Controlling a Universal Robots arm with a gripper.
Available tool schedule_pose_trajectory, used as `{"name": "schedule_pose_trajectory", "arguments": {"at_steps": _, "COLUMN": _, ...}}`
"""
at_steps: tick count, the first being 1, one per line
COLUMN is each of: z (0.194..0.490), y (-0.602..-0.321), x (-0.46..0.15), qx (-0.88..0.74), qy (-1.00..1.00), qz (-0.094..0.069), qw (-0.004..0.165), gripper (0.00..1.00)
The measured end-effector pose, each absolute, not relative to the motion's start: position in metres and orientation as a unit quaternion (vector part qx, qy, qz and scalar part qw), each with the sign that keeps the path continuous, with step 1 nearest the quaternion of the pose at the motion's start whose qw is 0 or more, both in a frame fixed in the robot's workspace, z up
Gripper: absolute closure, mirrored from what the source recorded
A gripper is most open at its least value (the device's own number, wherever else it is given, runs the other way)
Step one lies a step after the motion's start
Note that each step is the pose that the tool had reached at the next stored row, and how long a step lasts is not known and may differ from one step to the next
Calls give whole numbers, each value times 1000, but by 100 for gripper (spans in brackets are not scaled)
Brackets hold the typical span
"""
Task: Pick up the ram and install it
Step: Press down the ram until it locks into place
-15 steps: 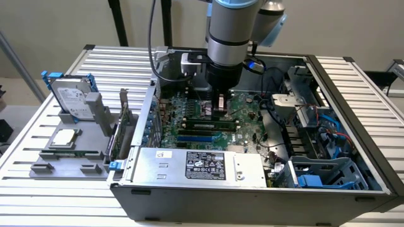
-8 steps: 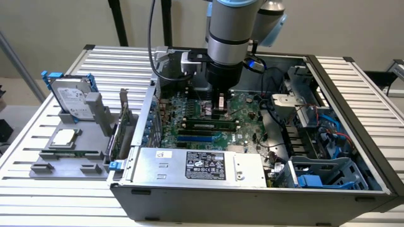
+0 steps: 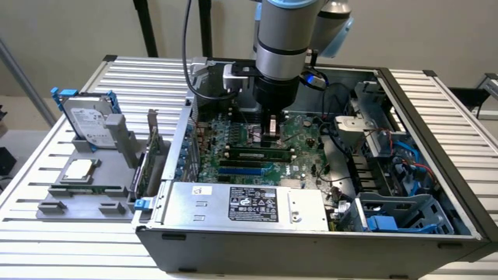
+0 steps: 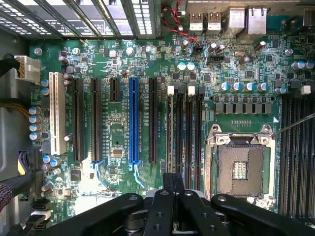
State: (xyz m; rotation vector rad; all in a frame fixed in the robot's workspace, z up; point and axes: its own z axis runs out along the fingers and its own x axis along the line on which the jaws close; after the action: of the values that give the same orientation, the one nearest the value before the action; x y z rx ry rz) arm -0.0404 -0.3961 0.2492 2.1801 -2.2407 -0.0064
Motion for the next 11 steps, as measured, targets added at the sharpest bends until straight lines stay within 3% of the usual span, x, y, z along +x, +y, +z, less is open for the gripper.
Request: {"name": "schedule_pose_trajectory", "arguments": {"at_steps": 11, "z": 245, "y": -396, "x": -43, "qx": 697, "qy": -717, "qz": -2, "qw": 8, "gripper": 89}}
